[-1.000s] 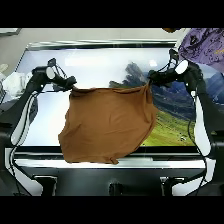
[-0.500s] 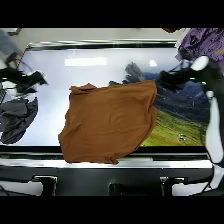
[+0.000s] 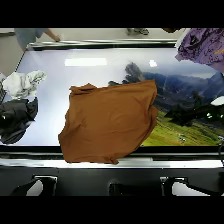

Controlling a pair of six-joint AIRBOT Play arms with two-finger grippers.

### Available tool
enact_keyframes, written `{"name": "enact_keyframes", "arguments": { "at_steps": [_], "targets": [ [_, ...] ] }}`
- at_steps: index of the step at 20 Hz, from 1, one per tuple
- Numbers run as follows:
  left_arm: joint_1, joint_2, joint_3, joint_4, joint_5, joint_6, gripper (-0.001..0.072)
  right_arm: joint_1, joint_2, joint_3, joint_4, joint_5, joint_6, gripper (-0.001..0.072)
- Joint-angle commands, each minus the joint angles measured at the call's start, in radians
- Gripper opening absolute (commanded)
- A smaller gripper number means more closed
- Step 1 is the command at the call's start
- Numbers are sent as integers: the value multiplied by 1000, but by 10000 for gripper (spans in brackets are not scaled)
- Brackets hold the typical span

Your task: Fold the clothes and pants, and hang the long-sleeved shirts on hangers.

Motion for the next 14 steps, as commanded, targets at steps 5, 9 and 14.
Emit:
{"name": "enact_keyframes", "arguments": {
  "at_steps": [5,9,14],
  "targets": [
    [14,166,-239,-9,4,4,719,106,-34,-115,31,-175,-30,433],
    [14,164,-242,-31,-39,-6,719,177,-99,-115,31,-252,-11,318],
    [14,166,-375,-163,-16,87,719,174,-105,-111,10,-270,-8,29]
  ]
}}
